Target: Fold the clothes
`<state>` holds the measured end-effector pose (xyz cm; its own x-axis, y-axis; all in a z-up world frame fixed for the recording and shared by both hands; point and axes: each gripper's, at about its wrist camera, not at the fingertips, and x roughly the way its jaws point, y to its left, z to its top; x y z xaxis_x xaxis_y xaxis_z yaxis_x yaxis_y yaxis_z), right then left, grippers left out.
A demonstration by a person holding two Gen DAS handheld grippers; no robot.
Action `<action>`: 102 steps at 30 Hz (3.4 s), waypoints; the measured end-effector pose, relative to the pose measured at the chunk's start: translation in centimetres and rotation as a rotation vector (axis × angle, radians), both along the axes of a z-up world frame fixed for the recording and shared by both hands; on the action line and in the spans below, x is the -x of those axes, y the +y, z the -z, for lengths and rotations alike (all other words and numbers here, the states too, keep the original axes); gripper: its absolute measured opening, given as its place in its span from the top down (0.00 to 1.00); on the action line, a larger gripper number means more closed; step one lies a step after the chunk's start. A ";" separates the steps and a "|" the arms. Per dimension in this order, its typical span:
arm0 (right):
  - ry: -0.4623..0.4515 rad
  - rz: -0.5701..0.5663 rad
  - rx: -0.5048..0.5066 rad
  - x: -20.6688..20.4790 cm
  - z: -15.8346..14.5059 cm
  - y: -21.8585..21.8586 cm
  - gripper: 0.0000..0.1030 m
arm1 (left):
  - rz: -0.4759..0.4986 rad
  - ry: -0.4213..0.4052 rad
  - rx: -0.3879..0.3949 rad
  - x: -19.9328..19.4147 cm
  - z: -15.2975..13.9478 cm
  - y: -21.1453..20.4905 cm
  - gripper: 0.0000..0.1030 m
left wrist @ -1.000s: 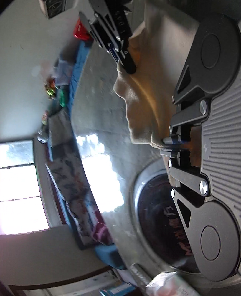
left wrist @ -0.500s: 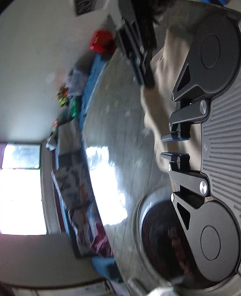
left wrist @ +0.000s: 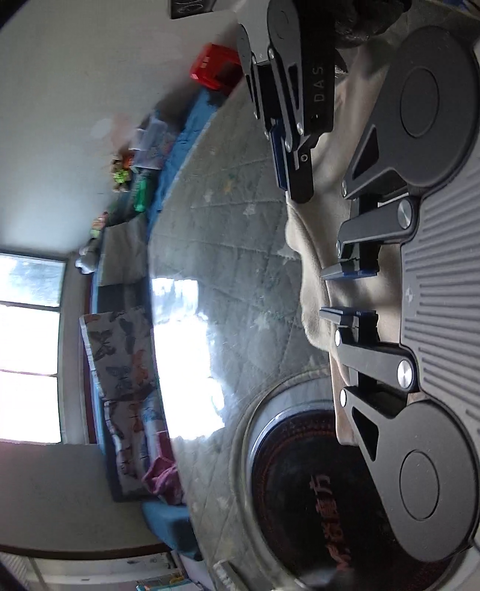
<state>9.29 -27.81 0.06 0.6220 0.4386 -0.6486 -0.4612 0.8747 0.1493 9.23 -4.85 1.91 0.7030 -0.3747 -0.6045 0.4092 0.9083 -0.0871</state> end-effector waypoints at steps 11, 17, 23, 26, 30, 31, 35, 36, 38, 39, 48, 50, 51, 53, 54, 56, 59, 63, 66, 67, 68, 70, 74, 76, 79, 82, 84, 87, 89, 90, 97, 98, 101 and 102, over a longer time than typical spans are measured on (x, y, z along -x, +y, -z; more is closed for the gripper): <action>-0.092 -0.163 0.044 5.3 -1.5 2.2 0.80 | -0.188 -0.063 -0.005 7.5 -0.6 5.5 0.67; -0.082 -0.188 0.065 6.5 -0.4 2.8 0.80 | -0.224 0.011 0.022 7.8 0.7 6.6 0.67; -0.068 -0.201 0.060 6.9 0.7 1.9 0.80 | -0.208 0.064 0.069 7.6 1.0 6.6 0.75; -0.062 -0.215 0.064 7.1 0.7 1.2 0.79 | -0.179 0.080 0.074 8.0 1.1 6.2 0.75; -0.050 -0.214 0.068 8.2 0.5 -0.5 0.79 | -0.122 0.104 0.091 9.4 1.0 5.6 0.75; -0.046 -0.211 0.067 8.5 0.5 -0.8 0.79 | -0.102 0.111 0.097 9.8 1.0 5.4 0.75; -0.032 -0.163 0.036 10.5 0.0 -2.7 0.80 | -0.037 0.099 0.082 11.2 0.7 4.9 0.74; -0.037 -0.139 0.016 10.8 -0.3 -3.4 0.80 | -0.032 0.087 0.074 11.3 0.4 4.9 0.74; -0.047 -0.091 -0.025 11.6 -0.8 -4.7 0.80 | -0.031 0.068 0.073 11.2 -0.2 5.0 0.74; -0.052 -0.067 -0.046 11.9 -1.1 -5.3 0.80 | -0.031 0.058 0.072 11.2 -0.6 5.0 0.74; -0.006 0.053 -0.044 11.5 0.5 -8.0 0.81 | 0.011 0.046 0.048 8.7 -0.3 3.8 0.75; -0.022 0.049 -0.043 11.2 -0.1 -8.1 0.81 | 0.012 0.054 0.041 8.1 -0.1 3.7 0.75; -0.030 0.046 -0.043 11.1 -0.4 -8.2 0.81 | 0.013 0.058 0.037 7.8 0.0 3.7 0.76; -0.048 0.047 -0.035 10.7 -0.8 -8.2 0.81 | 0.016 0.056 0.032 7.3 0.1 3.6 0.76; -0.058 0.050 -0.028 10.4 -1.0 -8.1 0.81 | 0.011 0.055 0.028 7.0 0.1 3.5 0.76; -0.054 0.059 -0.041 9.1 -0.8 -8.0 0.81 | 0.003 0.065 0.029 6.3 0.4 3.5 0.76; -0.027 0.068 -0.040 7.4 0.1 -8.1 0.81 | -0.009 0.072 0.009 5.5 1.0 3.4 0.76; -0.010 0.080 -0.025 6.3 0.7 -8.1 0.81 | -0.013 0.064 -0.009 4.7 0.9 3.1 0.75; -0.032 0.080 -0.021 5.8 0.1 -7.8 0.81 | 0.003 0.049 -0.009 4.2 0.5 2.5 0.75; -0.039 0.081 -0.020 5.6 0.0 -7.7 0.81 | 0.007 0.046 -0.010 4.0 0.5 2.2 0.75; -0.043 0.083 -0.015 5.3 0.0 -7.5 0.81 | 0.010 0.044 -0.011 3.7 0.4 1.9 0.75; -0.044 0.093 -0.003 4.6 0.1 -7.3 0.81 | 0.003 0.049 -0.017 3.1 0.7 1.5 0.75; -0.017 0.120 0.011 3.5 0.9 -7.1 0.81 | -0.014 0.062 -0.036 2.3 1.3 1.2 0.75; -0.032 0.116 0.014 3.7 0.4 -7.0 0.81 | -0.018 0.058 -0.035 2.3 1.1 1.2 0.75; -0.042 0.107 0.003 3.3 -0.1 -6.5 0.81 | -0.005 0.043 -0.029 2.1 0.6 0.7 0.75; -0.037 0.097 0.002 2.7 -0.2 -5.8 0.81 | 0.014 0.034 -0.028 1.8 0.3 -0.1 0.75; -0.025 0.088 0.026 2.0 0.2 -5.0 0.81 | 0.019 0.038 -0.039 1.4 0.7 -0.7 0.75; -0.027 0.084 0.057 1.6 0.5 -4.2 0.81 | 0.019 0.043 -0.059 1.0 1.1 -1.2 0.74; -0.035 0.084 0.076 1.4 0.5 -3.8 0.81 | 0.016 0.047 -0.056 0.9 1.0 -1.2 0.74; -0.039 0.081 0.076 1.6 0.4 -3.7 0.81 | 0.015 0.046 -0.053 0.9 0.8 -1.2 0.74; -0.063 0.064 0.071 2.7 -0.3 -3.3 0.79 | 0.007 0.031 -0.033 1.7 0.2 -0.7 0.72; -0.065 0.058 0.074 3.0 -0.5 -3.3 0.79 | 0.005 0.027 -0.033 2.0 0.1 -0.5 0.71; -0.070 0.045 0.080 4.3 -0.8 -3.4 0.74 | 0.001 0.023 -0.037 3.0 -0.1 0.0 0.66; -0.069 0.040 0.075 4.8 -0.9 -3.5 0.73 | 0.000 0.023 -0.038 3.4 -0.2 0.1 0.65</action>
